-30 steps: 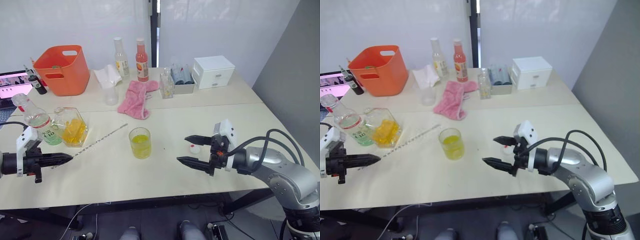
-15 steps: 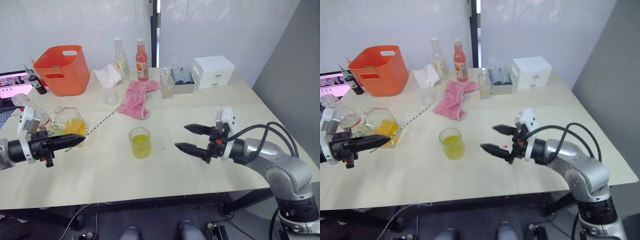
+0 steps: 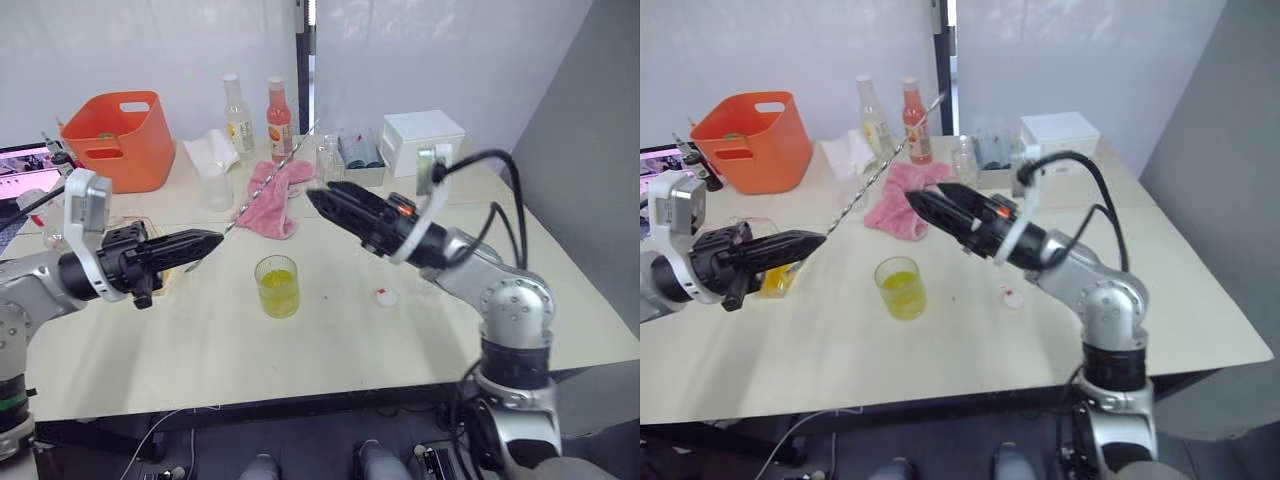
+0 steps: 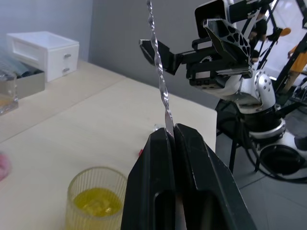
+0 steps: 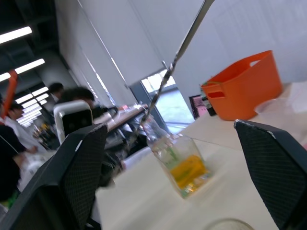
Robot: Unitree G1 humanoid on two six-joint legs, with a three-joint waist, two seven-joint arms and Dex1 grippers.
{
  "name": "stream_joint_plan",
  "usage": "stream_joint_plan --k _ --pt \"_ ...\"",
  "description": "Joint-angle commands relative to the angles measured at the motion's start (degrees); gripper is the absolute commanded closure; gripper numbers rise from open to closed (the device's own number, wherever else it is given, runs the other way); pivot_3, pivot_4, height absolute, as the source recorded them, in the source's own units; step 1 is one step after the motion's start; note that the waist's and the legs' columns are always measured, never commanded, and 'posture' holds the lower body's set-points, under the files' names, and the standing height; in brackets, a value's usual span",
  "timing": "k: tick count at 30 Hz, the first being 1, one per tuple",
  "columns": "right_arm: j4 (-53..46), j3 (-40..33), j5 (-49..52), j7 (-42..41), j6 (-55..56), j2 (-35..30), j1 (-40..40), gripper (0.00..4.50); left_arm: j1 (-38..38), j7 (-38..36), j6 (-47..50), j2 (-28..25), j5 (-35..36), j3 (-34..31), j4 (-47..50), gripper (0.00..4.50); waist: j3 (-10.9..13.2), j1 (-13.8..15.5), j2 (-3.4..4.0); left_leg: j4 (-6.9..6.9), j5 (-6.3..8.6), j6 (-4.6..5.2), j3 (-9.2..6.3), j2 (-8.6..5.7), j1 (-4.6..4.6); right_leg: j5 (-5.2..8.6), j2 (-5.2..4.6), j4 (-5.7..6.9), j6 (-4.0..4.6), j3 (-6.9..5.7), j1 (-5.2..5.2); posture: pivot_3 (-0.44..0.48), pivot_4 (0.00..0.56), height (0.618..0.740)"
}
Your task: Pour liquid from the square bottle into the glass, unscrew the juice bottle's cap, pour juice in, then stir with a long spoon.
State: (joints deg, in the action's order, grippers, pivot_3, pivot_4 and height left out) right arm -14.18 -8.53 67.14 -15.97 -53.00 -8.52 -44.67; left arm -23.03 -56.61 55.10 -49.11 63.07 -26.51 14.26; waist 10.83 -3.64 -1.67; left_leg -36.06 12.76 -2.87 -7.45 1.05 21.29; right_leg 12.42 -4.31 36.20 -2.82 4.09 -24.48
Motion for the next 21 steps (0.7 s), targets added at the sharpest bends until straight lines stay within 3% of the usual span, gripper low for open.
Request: stream_joint_plan --k 1,7,16,21 --pt "0.02 -1.91 5.04 4.39 0.17 1.86 -1.94 0.0 -0.25 2.13 0.02 0.29 2.6 -0.69 2.46 4.44 0.0 0.0 0.0 0.0 0.0 0.0 -0.02 -0.01 0.01 0.0 -0.01 0.0 0.0 0.0 0.0 0.0 0.15 0.739" --pt "1.21 -3.06 9.65 8.13 1.67 4.09 -3.6 0.0 0.38 2.93 -0.73 0.42 3.55 -0.23 2.76 4.44 0.01 -0.27 0.02 0.01 0.0 0.0 -0.01 -0.02 0.0 0.01 0.0 -0.01 0.01 0.0 0.0 0.0 0.15 0.739" --pt "2.04 -3.32 11.76 9.42 1.51 2.01 -4.86 0.0 0.57 1.79 -1.42 -0.22 2.95 1.04 3.67 4.44 0.02 -0.33 0.03 0.03 0.0 0.01 -0.01 -0.01 0.0 0.01 0.01 -0.03 0.01 0.0 -0.01 0.0 0.15 0.739" --pt "2.11 -3.2 12.28 9.9 1.73 1.83 -5.07 1.58 0.53 1.32 -1.7 -0.37 2.39 1.63 4.02 4.5 0.02 -0.32 0.03 0.04 0.0 0.01 -0.01 -0.01 0.0 0.02 0.01 -0.04 0.01 0.0 -0.01 0.0 0.15 0.739"
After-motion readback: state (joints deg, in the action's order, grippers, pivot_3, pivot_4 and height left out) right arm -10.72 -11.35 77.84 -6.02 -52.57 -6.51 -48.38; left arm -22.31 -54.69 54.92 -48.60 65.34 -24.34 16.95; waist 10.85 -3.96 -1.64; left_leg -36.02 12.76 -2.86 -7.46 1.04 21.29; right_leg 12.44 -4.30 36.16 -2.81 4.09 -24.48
